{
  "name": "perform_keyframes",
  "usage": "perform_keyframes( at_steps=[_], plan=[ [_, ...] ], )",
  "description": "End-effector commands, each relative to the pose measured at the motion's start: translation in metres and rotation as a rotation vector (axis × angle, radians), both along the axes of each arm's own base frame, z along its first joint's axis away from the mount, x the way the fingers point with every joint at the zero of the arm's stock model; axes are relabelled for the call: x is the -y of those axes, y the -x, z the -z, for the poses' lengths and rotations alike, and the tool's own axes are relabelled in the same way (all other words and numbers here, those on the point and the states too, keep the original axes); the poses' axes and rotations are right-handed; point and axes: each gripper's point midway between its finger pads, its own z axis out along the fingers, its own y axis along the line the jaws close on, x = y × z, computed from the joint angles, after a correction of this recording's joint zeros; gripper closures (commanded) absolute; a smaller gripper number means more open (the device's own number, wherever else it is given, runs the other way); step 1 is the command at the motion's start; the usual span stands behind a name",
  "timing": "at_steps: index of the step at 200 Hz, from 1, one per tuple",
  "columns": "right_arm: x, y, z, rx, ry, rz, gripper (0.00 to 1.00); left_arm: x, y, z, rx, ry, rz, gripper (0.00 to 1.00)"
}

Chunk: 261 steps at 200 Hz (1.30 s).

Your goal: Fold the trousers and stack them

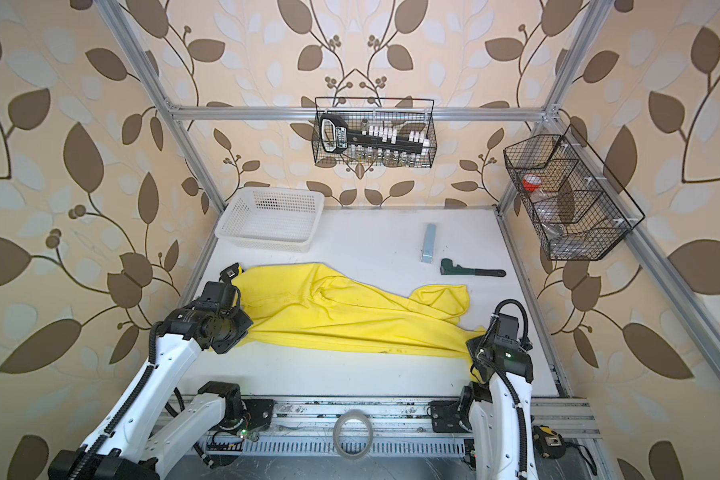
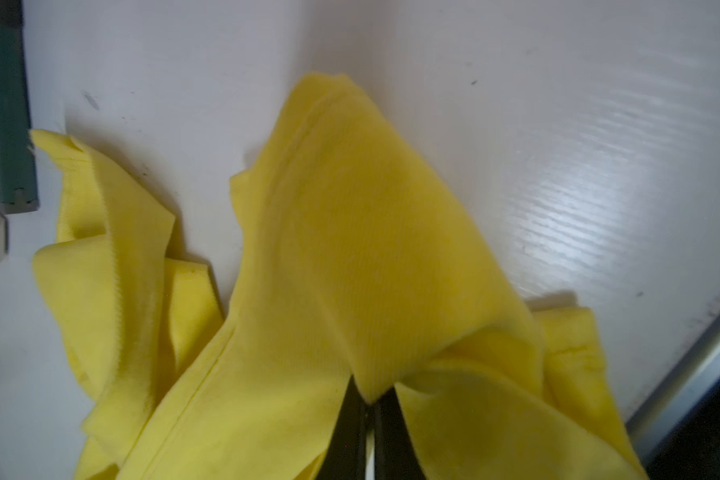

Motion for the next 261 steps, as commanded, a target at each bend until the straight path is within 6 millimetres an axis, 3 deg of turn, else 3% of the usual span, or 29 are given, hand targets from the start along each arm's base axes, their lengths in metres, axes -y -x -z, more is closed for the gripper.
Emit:
perform_keyframes(
  at_steps=[1, 27, 51, 75, 94, 130, 155, 173, 196, 213, 239, 261],
  plan=[
    [0.030, 0.016, 0.001, -0.063, 0.153, 0.104, 0.93, -0.019, 0.012, 0.011, -0.030, -0.067, -0.120, 1.00],
    [0.032, 0.016, 0.008, -0.088, 0.156, 0.112, 0.87, -0.013, 0.022, 0.023, -0.068, -0.045, -0.117, 1.00],
    [0.034, 0.010, 0.000, -0.067, 0.163, 0.117, 0.73, -0.026, 0.022, 0.005, -0.053, -0.131, -0.131, 1.00],
    [0.048, 0.000, -0.032, -0.007, 0.237, 0.139, 0.52, -0.043, 0.017, -0.029, 0.019, -0.229, -0.156, 0.99],
    [0.057, -0.003, -0.054, 0.012, 0.287, 0.163, 0.44, -0.046, 0.015, -0.044, 0.049, -0.247, -0.149, 0.88],
    [0.063, -0.014, -0.080, 0.073, 0.314, 0.172, 0.43, -0.041, 0.018, -0.049, 0.058, -0.219, -0.125, 0.62],
    [0.059, -0.027, -0.090, 0.123, 0.311, 0.115, 0.42, -0.044, 0.017, -0.058, 0.069, -0.244, -0.119, 0.50],
    [0.047, -0.037, -0.080, 0.125, 0.264, 0.049, 0.42, -0.032, -0.002, -0.061, 0.119, -0.199, -0.053, 0.33],
    [0.028, -0.043, -0.052, 0.070, 0.208, -0.029, 0.38, -0.006, -0.022, -0.040, 0.095, -0.081, 0.037, 0.22],
    [0.018, -0.041, -0.035, 0.031, 0.190, -0.067, 0.35, 0.008, -0.033, -0.024, 0.079, -0.031, 0.086, 0.19],
    [0.010, -0.039, -0.012, 0.002, 0.165, -0.096, 0.31, 0.013, -0.048, -0.009, 0.062, -0.029, 0.118, 0.15],
    [0.004, -0.035, 0.010, -0.029, 0.126, -0.104, 0.30, 0.024, -0.055, 0.016, 0.031, 0.034, 0.111, 0.15]
  ],
)
